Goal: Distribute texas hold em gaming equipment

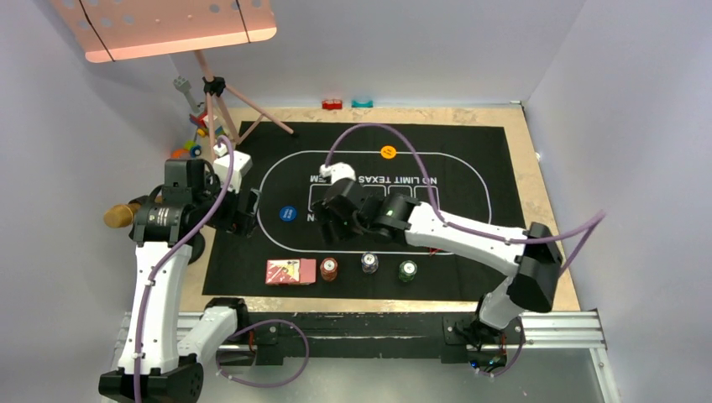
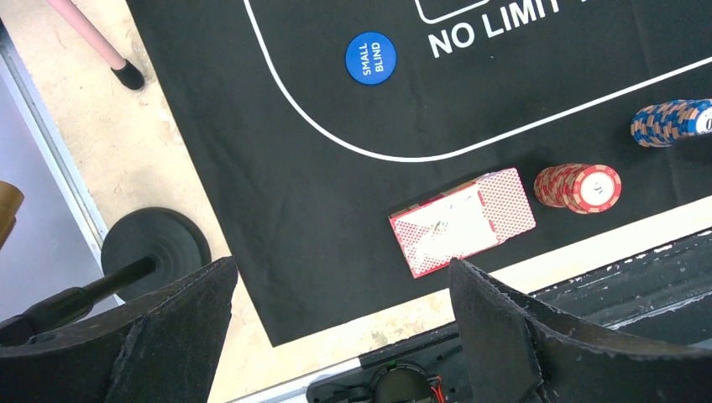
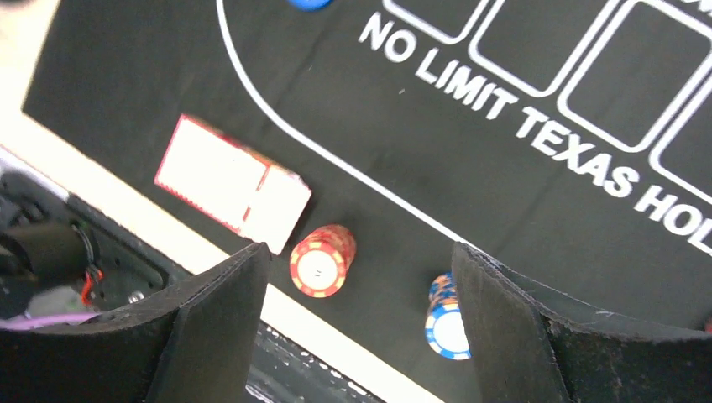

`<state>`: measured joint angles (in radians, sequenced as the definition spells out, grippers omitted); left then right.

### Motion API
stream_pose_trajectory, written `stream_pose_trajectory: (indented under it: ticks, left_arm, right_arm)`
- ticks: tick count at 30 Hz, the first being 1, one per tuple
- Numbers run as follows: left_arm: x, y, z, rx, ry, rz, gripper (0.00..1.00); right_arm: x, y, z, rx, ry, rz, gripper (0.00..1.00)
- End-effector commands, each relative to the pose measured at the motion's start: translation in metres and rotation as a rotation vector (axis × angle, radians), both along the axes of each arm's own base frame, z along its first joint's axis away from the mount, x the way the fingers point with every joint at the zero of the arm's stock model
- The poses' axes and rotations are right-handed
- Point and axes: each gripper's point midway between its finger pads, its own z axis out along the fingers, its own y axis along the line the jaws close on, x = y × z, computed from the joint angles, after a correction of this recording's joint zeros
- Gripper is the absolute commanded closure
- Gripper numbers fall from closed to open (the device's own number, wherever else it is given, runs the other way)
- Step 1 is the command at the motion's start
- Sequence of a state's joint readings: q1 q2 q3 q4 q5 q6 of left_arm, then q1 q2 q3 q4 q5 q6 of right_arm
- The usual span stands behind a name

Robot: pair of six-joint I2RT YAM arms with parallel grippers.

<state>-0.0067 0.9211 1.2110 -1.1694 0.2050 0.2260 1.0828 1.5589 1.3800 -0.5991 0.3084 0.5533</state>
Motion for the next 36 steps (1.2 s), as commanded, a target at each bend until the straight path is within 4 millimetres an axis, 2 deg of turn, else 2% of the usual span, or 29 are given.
stream_pose_trajectory:
  ticks: [1,8,13,23,30,36]
  left_arm:
    - [0.005,-0.001,0.005,-0.02,-0.031,0.023,0.01]
    - [0.005,0.002,0.004,-0.009,-0.034,0.036,0.0]
    - [0.003,0.002,0.002,-0.003,-0.032,0.034,0.0]
    - [0.002,0.003,0.0,0.003,-0.036,0.032,0.0]
    - [0.002,0.004,0.001,0.008,-0.04,0.031,0.0]
    - [0.002,0.006,0.003,0.019,-0.048,0.032,0.0]
  right_arm:
    - [-0.022,0.033,-0.018,-0.011,0.033,0.154,0.17]
    - [-0.046,0.051,-0.07,-0.101,0.092,0.221,0.18]
    - [-0.055,0.056,-0.094,-0.17,0.108,0.233,0.21]
    - [-0.061,0.051,-0.119,-0.25,0.122,0.217,0.27]
    - [-0.059,0.049,-0.119,-0.255,0.114,0.202,0.34]
    - [-0.056,0.048,-0.123,-0.278,0.111,0.187,0.45]
